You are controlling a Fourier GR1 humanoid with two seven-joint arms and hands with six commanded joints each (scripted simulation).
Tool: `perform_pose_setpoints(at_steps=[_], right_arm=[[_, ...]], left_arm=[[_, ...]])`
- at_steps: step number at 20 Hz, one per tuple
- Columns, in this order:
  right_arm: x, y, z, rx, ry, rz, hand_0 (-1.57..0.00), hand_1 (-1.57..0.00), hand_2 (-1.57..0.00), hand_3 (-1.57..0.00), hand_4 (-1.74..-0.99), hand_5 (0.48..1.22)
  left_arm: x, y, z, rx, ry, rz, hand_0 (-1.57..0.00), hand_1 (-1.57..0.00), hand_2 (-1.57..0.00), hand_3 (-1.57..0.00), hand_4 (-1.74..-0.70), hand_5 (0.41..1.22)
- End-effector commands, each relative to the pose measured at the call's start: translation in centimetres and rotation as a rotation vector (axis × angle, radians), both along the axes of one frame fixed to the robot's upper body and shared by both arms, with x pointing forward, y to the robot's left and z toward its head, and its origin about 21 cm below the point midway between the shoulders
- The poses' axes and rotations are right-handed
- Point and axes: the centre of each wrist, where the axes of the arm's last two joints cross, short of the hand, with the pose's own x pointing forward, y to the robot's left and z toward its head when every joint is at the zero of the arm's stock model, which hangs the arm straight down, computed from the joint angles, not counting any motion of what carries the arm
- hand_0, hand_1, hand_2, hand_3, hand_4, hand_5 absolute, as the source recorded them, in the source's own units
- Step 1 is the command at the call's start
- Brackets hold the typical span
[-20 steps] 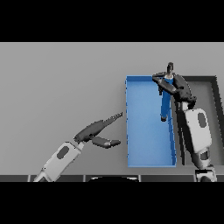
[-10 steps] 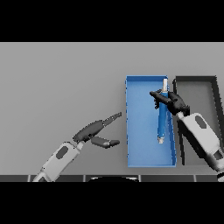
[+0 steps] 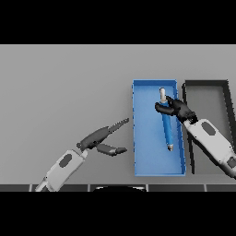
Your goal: Pick up the blue pipe and place it into the blue bin.
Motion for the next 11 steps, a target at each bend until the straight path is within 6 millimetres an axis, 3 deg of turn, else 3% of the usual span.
perform_pose_setpoints(at_steps=[1, 8, 11], right_arm=[[0.0, -0.1, 0.1, -0.003, -0.006, -0.01, -0.08, -0.06, -0.06, -0.03, -1.196, 0.838], [-0.2, -0.1, 0.1, -0.018, -0.021, 0.009, -0.02, -0.01, -0.01, -0.01, -1.186, 0.772], [-0.3, 0.1, 0.2, -0.01, -0.02, 0.015, -0.02, -0.01, -0.01, -0.01, -1.186, 0.769]], left_arm=[[0.0, 0.1, 0.0, 0.009, 0.003, 0.003, 0.0, 0.0, 0.0, 0.0, -0.83, 0.471], [-0.5, 0.2, -0.3, 0.011, -0.013, -0.003, 0.0, 0.0, 0.0, 0.0, -0.83, 0.472], [-0.6, 1.3, -0.4, 0.012, -0.017, 0.008, 0.0, 0.0, 0.0, 0.0, -0.83, 0.474]])
